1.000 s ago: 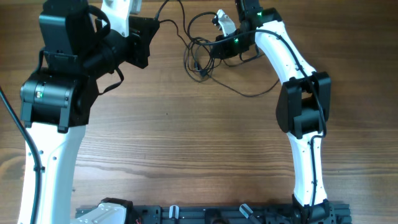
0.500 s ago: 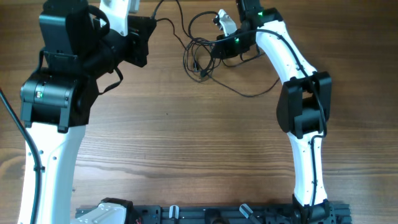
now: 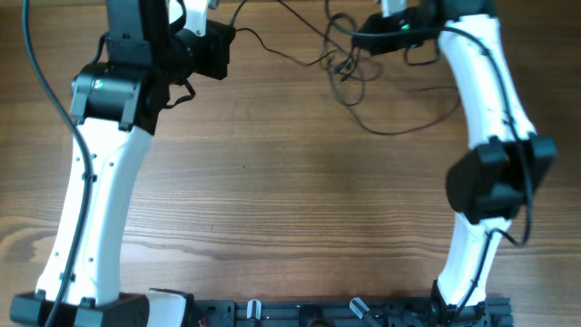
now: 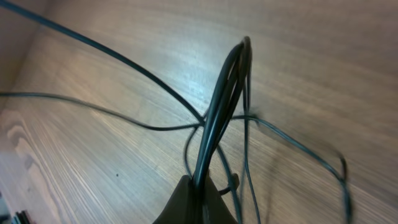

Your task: Untangle cables

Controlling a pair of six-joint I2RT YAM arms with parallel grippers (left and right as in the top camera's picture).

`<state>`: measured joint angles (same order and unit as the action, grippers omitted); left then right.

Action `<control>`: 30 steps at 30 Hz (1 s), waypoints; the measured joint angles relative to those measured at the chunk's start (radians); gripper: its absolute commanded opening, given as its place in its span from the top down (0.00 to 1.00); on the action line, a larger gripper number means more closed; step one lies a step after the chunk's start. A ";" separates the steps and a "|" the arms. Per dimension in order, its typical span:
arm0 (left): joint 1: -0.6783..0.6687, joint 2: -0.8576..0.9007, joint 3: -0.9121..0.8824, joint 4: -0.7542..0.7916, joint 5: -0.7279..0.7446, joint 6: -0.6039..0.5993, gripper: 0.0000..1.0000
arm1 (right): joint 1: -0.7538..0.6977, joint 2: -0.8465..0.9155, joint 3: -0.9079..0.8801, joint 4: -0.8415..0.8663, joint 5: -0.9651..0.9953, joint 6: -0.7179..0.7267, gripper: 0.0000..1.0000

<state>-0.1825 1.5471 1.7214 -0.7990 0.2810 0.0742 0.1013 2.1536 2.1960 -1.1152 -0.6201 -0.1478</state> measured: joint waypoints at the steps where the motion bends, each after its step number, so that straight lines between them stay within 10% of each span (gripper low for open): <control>1: 0.000 0.007 0.000 0.001 -0.006 0.002 0.96 | -0.007 -0.021 0.000 -0.008 0.000 -0.005 0.95; 12: 0.001 0.153 0.000 0.018 -0.151 0.017 0.94 | -0.020 -0.140 0.000 -0.038 0.000 -0.014 0.96; 18: 0.002 0.259 0.000 0.016 -0.164 0.021 0.07 | -0.020 -0.236 0.000 -0.038 0.004 -0.014 0.96; 30: 0.002 0.282 0.000 0.005 -0.083 0.018 0.00 | -0.020 -0.267 0.000 -0.061 0.015 -0.015 0.96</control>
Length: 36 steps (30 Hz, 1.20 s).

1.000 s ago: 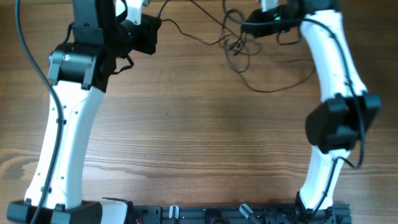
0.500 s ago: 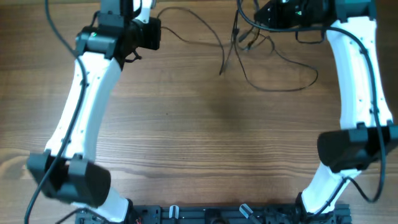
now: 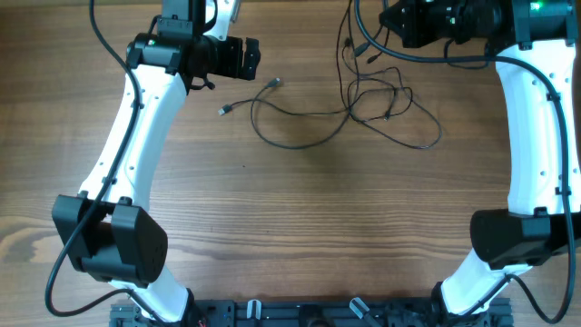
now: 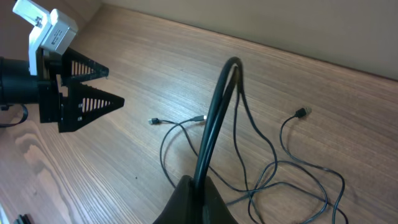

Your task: Untangle cables

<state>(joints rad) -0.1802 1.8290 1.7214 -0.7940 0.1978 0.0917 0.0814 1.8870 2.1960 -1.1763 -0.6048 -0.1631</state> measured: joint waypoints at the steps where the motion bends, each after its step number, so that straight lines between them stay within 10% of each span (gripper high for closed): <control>1: 0.000 0.000 0.000 -0.002 0.016 0.000 0.00 | 0.000 0.000 0.000 -0.006 0.000 -0.003 0.96; 36: -0.002 -0.235 0.000 0.040 0.419 0.023 0.00 | 0.190 0.000 0.000 -0.101 -0.003 -0.148 0.96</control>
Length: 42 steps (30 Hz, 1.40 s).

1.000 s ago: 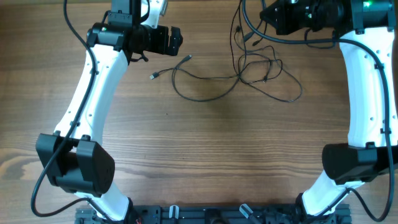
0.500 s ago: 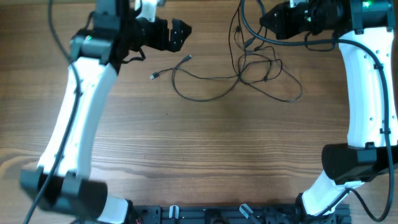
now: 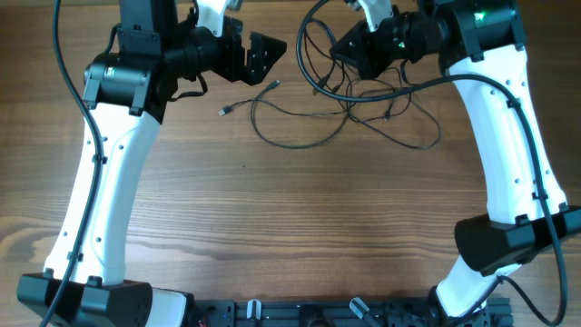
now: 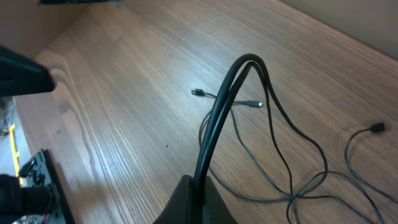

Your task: Untangle cables

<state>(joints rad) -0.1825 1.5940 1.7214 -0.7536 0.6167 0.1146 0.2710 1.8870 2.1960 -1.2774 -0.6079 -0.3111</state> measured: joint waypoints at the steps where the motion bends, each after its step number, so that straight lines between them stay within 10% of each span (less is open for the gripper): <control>1: 0.000 0.002 0.000 0.002 0.001 0.004 0.00 | -0.002 0.000 0.000 -0.002 -0.006 -0.006 0.96; 25: -0.064 0.268 0.000 0.101 0.177 0.091 0.01 | -0.002 -0.122 0.000 -0.008 -0.043 -0.032 0.96; 35: -0.081 0.369 0.000 0.126 0.193 0.102 0.29 | -0.002 -0.124 0.000 -0.008 -0.050 -0.032 0.96; 42: -0.083 0.376 0.000 0.156 0.193 0.111 0.20 | -0.002 -0.124 0.000 -0.008 -0.051 -0.032 0.96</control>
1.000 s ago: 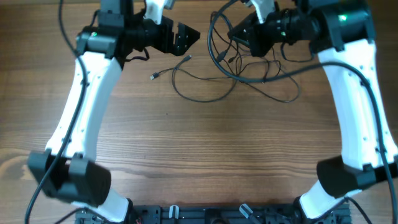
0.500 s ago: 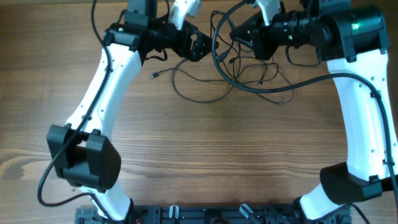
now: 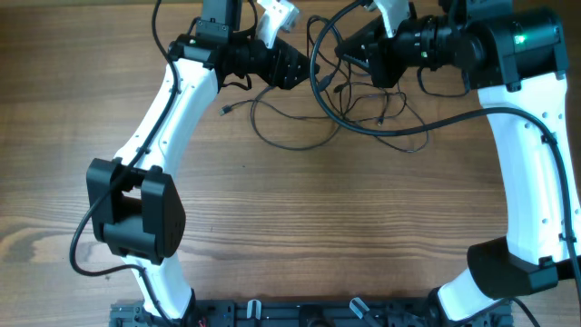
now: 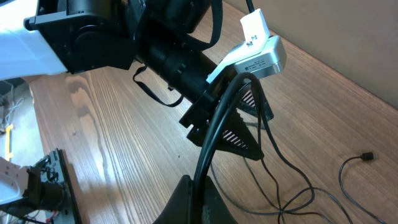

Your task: Untangle cables

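Observation:
Several thin black cables lie tangled (image 3: 377, 104) on the wooden table at the far middle, with one loop (image 3: 290, 143) spread to the left and a plug (image 3: 224, 110) at its end. My right gripper (image 3: 343, 53) (image 4: 198, 186) is raised above the tangle and shut on a bundle of cable strands (image 4: 212, 134) that arches up from its fingers. My left gripper (image 3: 295, 71) (image 4: 249, 124) points right, its two triangular fingers (image 4: 236, 142) standing open just behind the arch. Another plug (image 4: 367, 155) lies on the table.
A thick black lead (image 3: 320, 86) hangs in a wide loop from the right arm over the tangle. The left arm's white link (image 3: 172, 100) crosses the table's left half. A black rail (image 3: 309, 313) runs along the near edge.
My left gripper has moved right and now stands open right at the lifted bundle, filling the right wrist view. The right gripper still holds the bundle, about where it was.
First my right gripper was low at the far edge, shut on the bunched cables. Then it held them raised, with the strands spread on the table and the left gripper open far to the left. The left gripper was closer at each later moment and is now at the bundle.

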Controlling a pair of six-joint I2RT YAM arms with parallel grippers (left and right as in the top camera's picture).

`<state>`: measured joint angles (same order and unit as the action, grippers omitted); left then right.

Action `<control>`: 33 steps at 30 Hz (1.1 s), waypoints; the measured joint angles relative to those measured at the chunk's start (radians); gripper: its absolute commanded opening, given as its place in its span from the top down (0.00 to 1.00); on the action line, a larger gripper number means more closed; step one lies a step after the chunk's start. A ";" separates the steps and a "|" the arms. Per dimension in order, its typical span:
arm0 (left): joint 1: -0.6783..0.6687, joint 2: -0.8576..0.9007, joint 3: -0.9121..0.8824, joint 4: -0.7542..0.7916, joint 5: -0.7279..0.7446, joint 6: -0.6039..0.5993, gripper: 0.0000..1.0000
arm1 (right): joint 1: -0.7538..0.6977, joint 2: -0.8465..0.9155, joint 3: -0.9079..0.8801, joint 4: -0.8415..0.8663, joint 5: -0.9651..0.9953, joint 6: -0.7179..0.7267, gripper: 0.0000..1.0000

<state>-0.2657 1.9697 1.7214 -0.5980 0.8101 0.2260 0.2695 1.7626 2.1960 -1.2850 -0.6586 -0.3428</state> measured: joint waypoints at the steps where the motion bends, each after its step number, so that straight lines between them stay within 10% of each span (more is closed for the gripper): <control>1: -0.001 0.000 0.000 0.003 0.000 -0.002 0.20 | 0.000 0.000 0.000 0.000 0.000 0.000 0.96; 8: -0.015 0.000 0.000 0.018 0.004 -0.001 0.52 | 0.000 -0.002 0.000 0.000 0.000 0.001 0.96; 14: -0.043 0.000 0.000 0.047 0.007 -0.002 0.52 | 0.000 -0.002 0.000 -0.002 -0.011 0.001 0.96; 19: -0.056 0.000 0.000 0.060 0.005 -0.007 0.82 | 0.000 -0.002 0.000 -0.011 -0.015 0.001 0.96; 33: -0.057 0.000 0.000 0.032 -0.103 -0.021 0.87 | 0.000 -0.003 0.000 -0.013 -0.015 0.001 0.96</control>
<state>-0.3225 1.9697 1.7214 -0.5655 0.7071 0.2047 0.2695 1.7596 2.1960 -1.2984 -0.6735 -0.3420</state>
